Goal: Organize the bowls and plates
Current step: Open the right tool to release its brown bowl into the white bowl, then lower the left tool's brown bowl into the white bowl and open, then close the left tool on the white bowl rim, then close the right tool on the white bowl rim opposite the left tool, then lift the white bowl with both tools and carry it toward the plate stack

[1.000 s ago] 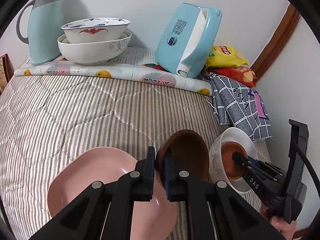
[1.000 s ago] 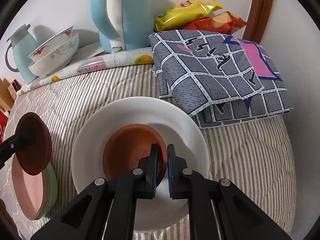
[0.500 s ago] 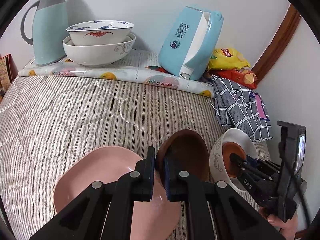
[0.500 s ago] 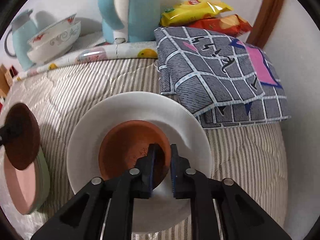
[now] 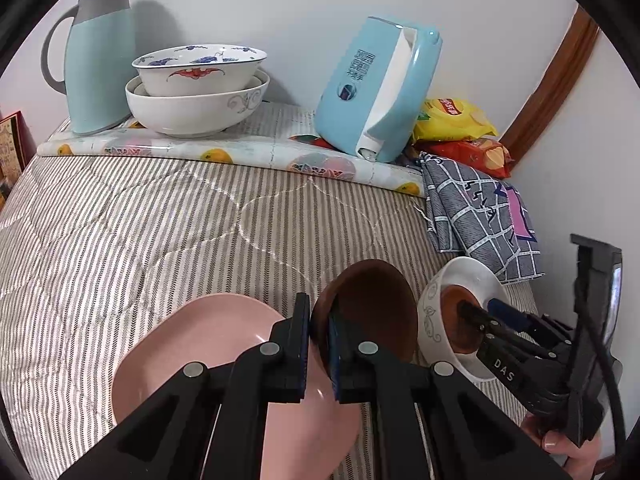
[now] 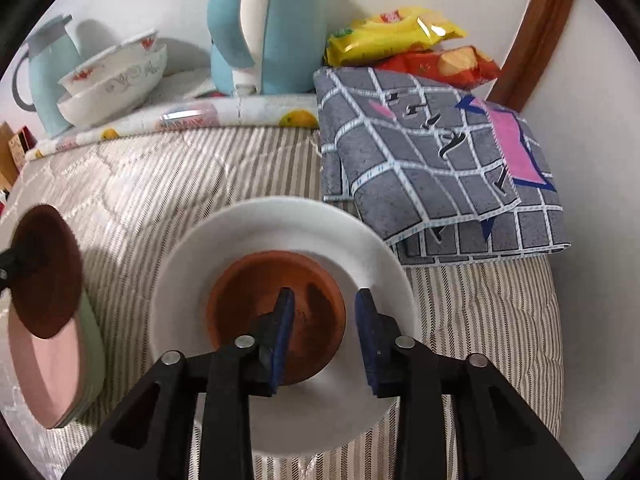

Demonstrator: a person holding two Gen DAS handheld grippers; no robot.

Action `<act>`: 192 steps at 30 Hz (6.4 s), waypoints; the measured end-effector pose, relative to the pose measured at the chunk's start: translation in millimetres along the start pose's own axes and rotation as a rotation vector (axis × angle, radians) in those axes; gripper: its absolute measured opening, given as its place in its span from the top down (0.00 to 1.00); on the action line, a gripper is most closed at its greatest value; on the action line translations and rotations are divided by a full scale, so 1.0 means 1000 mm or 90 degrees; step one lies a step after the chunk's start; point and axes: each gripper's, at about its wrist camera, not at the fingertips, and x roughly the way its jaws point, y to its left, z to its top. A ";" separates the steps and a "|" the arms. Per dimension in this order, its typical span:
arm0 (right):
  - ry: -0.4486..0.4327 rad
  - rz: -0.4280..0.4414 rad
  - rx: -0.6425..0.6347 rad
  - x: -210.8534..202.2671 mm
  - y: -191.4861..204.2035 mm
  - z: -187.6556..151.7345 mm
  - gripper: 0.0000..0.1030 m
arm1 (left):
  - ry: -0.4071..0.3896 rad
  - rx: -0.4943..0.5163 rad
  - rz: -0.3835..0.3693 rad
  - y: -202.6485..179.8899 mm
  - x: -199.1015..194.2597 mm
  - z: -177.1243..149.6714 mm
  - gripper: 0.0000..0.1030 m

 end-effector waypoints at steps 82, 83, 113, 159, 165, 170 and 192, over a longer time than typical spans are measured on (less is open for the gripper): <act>-0.060 -0.002 0.168 -0.051 -0.123 -0.058 0.63 | 0.081 0.106 -0.076 -0.115 0.048 -0.003 0.74; -0.063 0.002 0.162 -0.053 -0.120 -0.057 0.63 | 0.074 0.107 -0.072 -0.114 0.044 -0.002 0.74; -0.083 0.057 0.117 -0.073 -0.068 -0.043 0.53 | 0.040 0.094 0.010 -0.080 -0.003 -0.015 0.74; 0.033 0.084 0.096 0.011 -0.050 -0.013 0.76 | 0.128 0.104 -0.041 -0.091 0.093 -0.007 0.75; 0.038 0.078 0.081 0.011 -0.049 -0.011 0.76 | 0.132 0.113 -0.036 -0.095 0.097 -0.007 0.86; 0.034 0.082 0.073 0.011 -0.049 -0.011 0.78 | 0.120 0.119 -0.038 -0.097 0.096 -0.008 0.88; 0.003 0.107 0.076 0.009 -0.047 -0.014 0.90 | 0.113 0.110 -0.051 -0.093 0.093 -0.010 0.89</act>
